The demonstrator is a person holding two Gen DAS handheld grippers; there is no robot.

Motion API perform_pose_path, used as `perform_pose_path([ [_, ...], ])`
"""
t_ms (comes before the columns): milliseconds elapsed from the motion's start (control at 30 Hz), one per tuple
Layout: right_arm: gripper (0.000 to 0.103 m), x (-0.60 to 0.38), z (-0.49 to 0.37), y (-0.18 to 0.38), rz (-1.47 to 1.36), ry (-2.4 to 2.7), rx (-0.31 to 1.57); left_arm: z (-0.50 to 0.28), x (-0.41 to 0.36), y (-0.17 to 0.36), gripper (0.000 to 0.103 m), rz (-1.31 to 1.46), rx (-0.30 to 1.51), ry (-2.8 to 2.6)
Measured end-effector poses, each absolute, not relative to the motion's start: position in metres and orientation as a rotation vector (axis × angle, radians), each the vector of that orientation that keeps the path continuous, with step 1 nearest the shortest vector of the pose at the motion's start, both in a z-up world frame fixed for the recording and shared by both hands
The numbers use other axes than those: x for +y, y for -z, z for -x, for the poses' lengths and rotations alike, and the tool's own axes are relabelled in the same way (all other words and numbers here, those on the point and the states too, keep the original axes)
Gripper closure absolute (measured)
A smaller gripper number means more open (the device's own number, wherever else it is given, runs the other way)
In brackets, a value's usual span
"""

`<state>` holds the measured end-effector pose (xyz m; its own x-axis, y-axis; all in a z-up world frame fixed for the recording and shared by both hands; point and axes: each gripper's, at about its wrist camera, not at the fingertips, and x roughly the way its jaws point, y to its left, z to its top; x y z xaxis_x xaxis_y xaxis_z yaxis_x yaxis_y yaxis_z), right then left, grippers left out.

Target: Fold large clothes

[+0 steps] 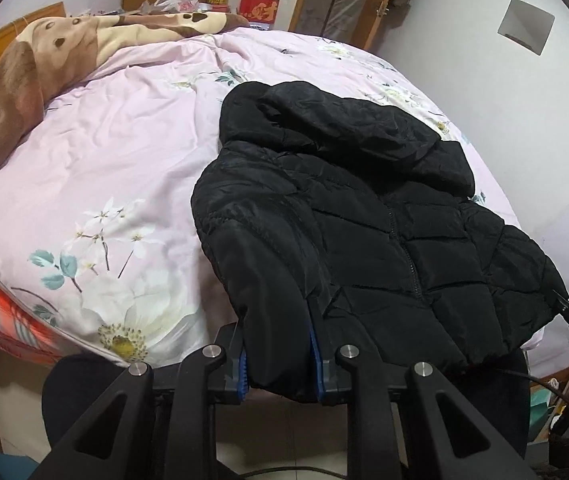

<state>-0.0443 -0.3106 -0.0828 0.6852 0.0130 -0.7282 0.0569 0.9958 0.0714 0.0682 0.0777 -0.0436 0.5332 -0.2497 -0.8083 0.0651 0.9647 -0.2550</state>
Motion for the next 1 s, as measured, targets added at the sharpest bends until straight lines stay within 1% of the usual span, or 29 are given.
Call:
perform_pose_path([
  [267, 0.089, -0.301, 0.003, 0.06, -0.086, -0.003, 0.795, -0.103, 0.078, 0.018, 0.08, 0.289, 0.955, 0.186],
  [600, 0.09, -0.293, -0.089, 0.027, -0.097, 0.01, 0.801, -0.208, 0.078, -0.024, 0.08, 0.332, 0.903, 0.137],
  [800, 0.09, -0.301, -0.143, 0.016, -0.108, 0.041, 0.829, -0.267, 0.077, -0.035, 0.08, 0.35, 0.914, 0.117],
  [1000, 0.09, -0.313, -0.197, 0.01, -0.127, 0.055, 0.866, -0.321, 0.078, -0.029, 0.08, 0.374, 0.946, 0.096],
])
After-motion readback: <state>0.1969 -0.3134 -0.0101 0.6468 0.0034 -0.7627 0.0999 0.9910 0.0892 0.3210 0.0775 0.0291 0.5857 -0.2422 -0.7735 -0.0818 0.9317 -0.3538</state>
